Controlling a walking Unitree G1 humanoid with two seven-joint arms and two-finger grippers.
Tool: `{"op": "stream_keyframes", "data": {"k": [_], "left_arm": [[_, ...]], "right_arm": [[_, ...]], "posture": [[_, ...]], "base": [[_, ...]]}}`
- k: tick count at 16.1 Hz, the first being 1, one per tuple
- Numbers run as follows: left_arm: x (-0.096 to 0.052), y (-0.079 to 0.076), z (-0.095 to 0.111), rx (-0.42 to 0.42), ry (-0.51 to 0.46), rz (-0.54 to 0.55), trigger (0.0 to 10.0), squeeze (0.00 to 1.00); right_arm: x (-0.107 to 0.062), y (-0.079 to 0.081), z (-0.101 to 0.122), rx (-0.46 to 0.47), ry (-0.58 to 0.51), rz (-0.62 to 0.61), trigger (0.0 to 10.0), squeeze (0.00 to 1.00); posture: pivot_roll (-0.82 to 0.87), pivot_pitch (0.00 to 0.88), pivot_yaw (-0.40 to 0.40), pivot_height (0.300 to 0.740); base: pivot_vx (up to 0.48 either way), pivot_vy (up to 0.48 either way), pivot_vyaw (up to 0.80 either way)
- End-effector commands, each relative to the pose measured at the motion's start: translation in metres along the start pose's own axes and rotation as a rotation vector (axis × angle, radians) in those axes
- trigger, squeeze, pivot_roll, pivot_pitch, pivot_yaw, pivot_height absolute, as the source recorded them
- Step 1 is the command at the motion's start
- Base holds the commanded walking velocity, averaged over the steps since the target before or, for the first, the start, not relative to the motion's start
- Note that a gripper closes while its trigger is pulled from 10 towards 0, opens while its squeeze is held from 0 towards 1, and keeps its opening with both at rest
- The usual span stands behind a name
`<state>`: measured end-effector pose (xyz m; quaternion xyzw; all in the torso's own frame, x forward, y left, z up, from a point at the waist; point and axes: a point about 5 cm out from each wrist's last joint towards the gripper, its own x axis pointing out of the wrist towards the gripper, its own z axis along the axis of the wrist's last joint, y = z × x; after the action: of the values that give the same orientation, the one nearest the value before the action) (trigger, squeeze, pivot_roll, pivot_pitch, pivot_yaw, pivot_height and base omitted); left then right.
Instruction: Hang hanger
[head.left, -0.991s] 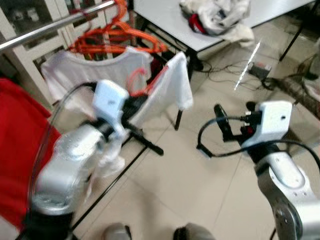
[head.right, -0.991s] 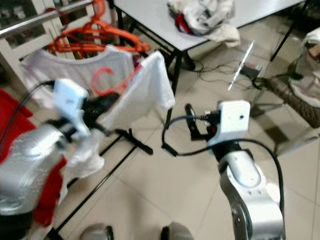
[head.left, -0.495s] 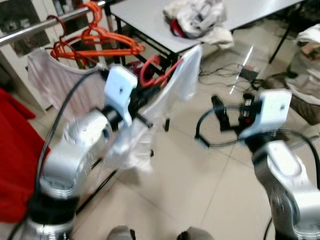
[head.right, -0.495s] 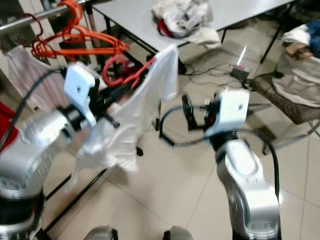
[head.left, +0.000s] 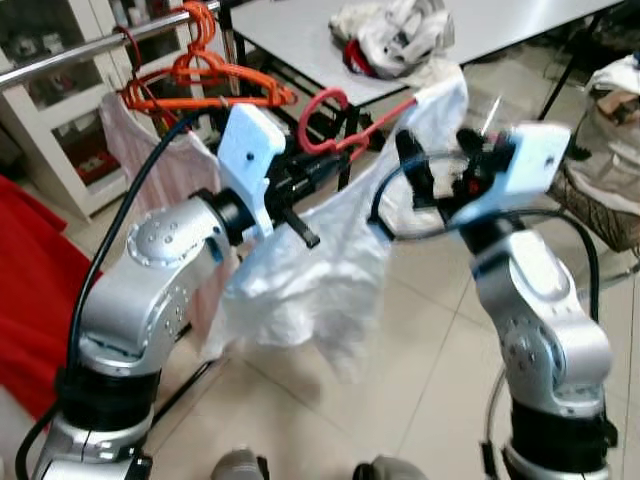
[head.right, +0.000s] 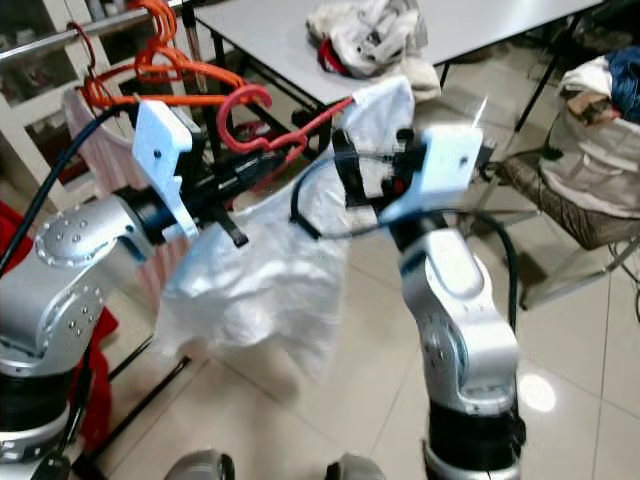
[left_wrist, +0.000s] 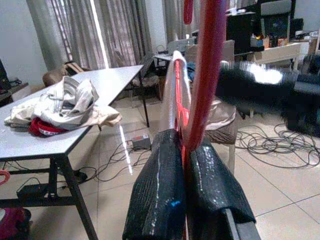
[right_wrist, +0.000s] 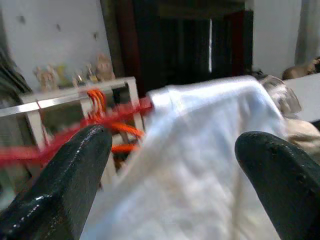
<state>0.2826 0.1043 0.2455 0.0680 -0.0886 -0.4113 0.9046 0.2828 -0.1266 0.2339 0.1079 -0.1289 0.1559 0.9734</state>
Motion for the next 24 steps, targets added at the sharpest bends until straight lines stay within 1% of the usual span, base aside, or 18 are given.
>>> {"op": "stream_keyframes", "data": {"k": [1,2,3,4,5,6,8,11,13,14,16,19,20,21,22,23,24], "left_arm": [[0.002,-0.004,0.013,0.029,-0.041,-0.029,10.0,0.0],[0.001,-0.004,0.012,0.025,-0.038,-0.029,10.0,0.0],[0.0,-0.005,0.012,0.022,-0.038,-0.032,10.0,0.0],[0.001,-0.007,0.013,0.018,-0.043,-0.046,10.0,0.0],[0.001,-0.008,0.015,0.017,-0.056,-0.053,10.0,0.0],[0.001,-0.01,0.017,0.016,-0.065,-0.063,10.0,0.0],[0.0,-0.014,0.021,0.004,-0.089,-0.098,10.0,0.0],[0.0,-0.015,0.023,-0.001,-0.096,-0.103,10.0,0.0],[0.0,-0.017,0.024,0.012,-0.099,-0.11,10.0,0.0],[0.001,-0.016,0.024,0.003,-0.096,-0.107,10.0,0.0],[0.001,-0.01,0.025,0.008,-0.101,-0.065,10.0,0.0],[0.0,-0.007,0.027,0.007,-0.104,-0.057,10.0,0.0],[0.0,-0.007,0.027,0.009,-0.106,-0.057,10.0,0.0],[-0.001,-0.007,0.028,0.011,-0.109,-0.057,10.0,0.0],[-0.001,-0.006,0.028,0.012,-0.11,-0.058,10.0,0.0],[-0.001,-0.006,0.029,0.012,-0.112,-0.061,10.0,0.0],[-0.002,-0.006,0.029,0.016,-0.114,-0.061,10.0,0.0]], "right_arm": [[0.001,-0.002,0.005,0.027,-0.031,0.006,10.0,0.89],[0.002,0.0,0.005,0.036,-0.035,0.028,10.0,0.3],[0.002,0.001,0.004,0.04,-0.036,0.036,10.0,0.18],[0.003,0.0,0.003,0.037,-0.029,0.025,10.0,0.02],[0.006,-0.006,-0.004,0.007,0.017,-0.034,10.0,0.0],[0.008,-0.01,-0.007,-0.004,0.032,-0.059,10.0,0.0],[0.009,-0.012,-0.008,-0.004,0.031,-0.062,10.0,0.0],[0.012,-0.01,-0.007,-0.01,0.027,-0.053,10.0,0.0],[0.016,-0.008,-0.005,-0.024,0.015,-0.042,10.0,0.0],[0.017,-0.007,-0.004,-0.028,0.008,-0.047,10.0,0.0],[0.017,-0.007,-0.003,-0.037,-0.003,-0.066,10.0,0.0],[0.011,-0.014,-0.009,-0.041,0.023,-0.131,10.0,0.0],[0.01,-0.016,-0.01,-0.04,0.023,-0.139,9.5,0.0],[0.009,-0.018,-0.01,-0.036,0.023,-0.15,5.6,0.0],[0.008,-0.021,-0.009,-0.024,0.024,-0.16,3.6,0.0],[0.008,-0.024,-0.009,-0.018,0.021,-0.177,2.4,0.0],[0.009,-0.028,-0.008,-0.02,0.023,-0.195,0.0,0.0]], "posture": [[-0.04,0.063,-0.018,0.74],[-0.04,0.063,-0.018,0.74],[-0.04,0.062,-0.019,0.74],[-0.04,0.063,-0.02,0.74],[-0.04,0.063,-0.021,0.74],[-0.04,0.064,-0.021,0.74],[-0.04,0.066,-0.023,0.74],[-0.03,0.067,-0.027,0.74],[-0.03,0.067,-0.025,0.74],[-0.03,0.068,-0.025,0.74],[-0.03,0.07,-0.025,0.74],[-0.03,0.071,-0.02,0.74],[-0.03,0.071,-0.02,0.74],[-0.03,0.073,-0.019,0.74],[-0.03,0.072,-0.018,0.74],[-0.03,0.074,-0.019,0.74],[-0.03,0.073,-0.019,0.74]], "base": [[0.0,0.0,0.0],[0.0,0.0,0.0],[0.0,0.0,0.0],[0.0,0.0,0.0],[0.0,0.0,0.0],[0.0,0.0,0.0],[0.0,0.0,0.0],[0.0,0.0,0.0],[0.0,0.0,0.0],[0.0,0.0,0.0],[0.0,0.0,0.0],[0.0,0.0,0.0],[0.0,0.0,0.0],[0.0,0.0,0.0],[0.0,0.0,0.0],[0.0,0.0,0.0],[0.0,0.0,0.0]]}}
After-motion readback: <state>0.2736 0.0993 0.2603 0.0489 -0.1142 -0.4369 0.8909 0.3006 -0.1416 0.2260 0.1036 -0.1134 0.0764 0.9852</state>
